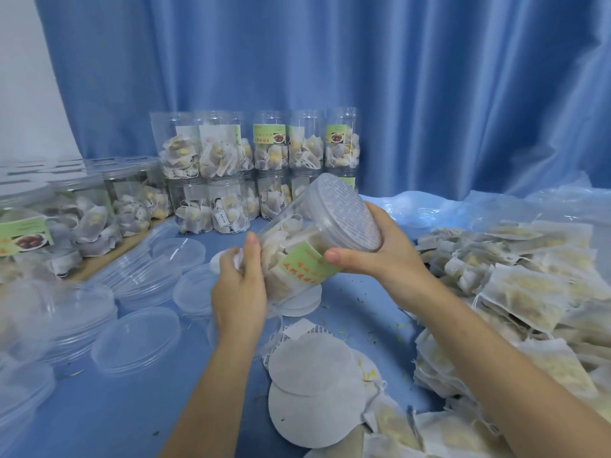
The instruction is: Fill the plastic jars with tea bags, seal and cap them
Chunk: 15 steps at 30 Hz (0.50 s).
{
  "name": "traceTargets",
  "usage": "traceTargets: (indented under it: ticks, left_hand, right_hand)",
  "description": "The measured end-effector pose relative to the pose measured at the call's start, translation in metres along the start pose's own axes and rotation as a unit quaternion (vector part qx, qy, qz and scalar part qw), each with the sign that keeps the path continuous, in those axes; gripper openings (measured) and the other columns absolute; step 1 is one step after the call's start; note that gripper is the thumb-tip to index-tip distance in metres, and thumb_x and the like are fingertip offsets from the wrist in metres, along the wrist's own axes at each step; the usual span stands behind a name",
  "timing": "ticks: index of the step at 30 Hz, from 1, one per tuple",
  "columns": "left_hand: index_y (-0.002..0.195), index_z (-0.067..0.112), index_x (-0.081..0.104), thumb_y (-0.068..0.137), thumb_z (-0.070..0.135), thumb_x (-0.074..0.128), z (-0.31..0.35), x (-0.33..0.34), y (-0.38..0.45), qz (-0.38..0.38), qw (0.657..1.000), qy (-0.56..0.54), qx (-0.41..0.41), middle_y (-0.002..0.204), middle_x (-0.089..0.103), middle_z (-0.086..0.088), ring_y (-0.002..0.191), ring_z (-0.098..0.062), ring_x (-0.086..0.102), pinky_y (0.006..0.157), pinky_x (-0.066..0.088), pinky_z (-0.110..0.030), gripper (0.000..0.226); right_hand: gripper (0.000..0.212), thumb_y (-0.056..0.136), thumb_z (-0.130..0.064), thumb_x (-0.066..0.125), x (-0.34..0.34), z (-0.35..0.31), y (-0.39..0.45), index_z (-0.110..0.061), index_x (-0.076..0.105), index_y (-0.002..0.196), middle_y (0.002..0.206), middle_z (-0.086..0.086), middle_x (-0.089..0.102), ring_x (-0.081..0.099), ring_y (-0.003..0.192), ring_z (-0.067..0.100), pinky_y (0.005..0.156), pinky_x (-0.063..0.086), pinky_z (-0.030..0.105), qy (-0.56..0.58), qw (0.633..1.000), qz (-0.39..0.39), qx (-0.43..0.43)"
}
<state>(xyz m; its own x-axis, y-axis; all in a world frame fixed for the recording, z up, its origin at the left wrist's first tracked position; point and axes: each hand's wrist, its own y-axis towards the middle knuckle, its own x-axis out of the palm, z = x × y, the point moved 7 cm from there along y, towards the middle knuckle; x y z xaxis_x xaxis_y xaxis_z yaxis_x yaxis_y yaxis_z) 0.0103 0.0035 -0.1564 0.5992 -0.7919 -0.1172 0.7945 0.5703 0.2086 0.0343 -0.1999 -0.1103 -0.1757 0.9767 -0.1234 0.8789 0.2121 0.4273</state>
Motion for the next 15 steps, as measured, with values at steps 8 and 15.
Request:
traceTargets:
  ticks: [8,15]
  left_hand:
    - [0.139,0.027,0.029,0.056,0.033,0.081,0.089,0.021,-0.020,-0.149,0.920,0.259,0.255,0.136,0.041,0.007,0.126,-0.017,0.041,0.093,0.045,-0.038,0.098]
    - [0.112,0.046,0.042,0.039,0.046,0.085,0.112,-0.059,-0.022,-0.101,0.936,0.216,0.258,0.109,0.058,0.022,0.099,-0.006,0.056,0.071,0.045,-0.022,0.085]
  right_hand:
    - [0.102,0.035,-0.046,0.090,0.011,-0.015,0.002,-0.028,0.050,0.127,0.120,-0.009,0.063,0.060,0.113,0.012,0.096,0.049,0.044,0.042,0.997,0.069,-0.012]
    - [0.084,0.052,-0.038,0.088,0.071,-0.042,-0.018,-0.030,0.052,0.128,0.123,-0.017,0.062,0.057,0.115,0.001,0.098,0.048,0.030,0.109,0.993,-0.014,-0.050]
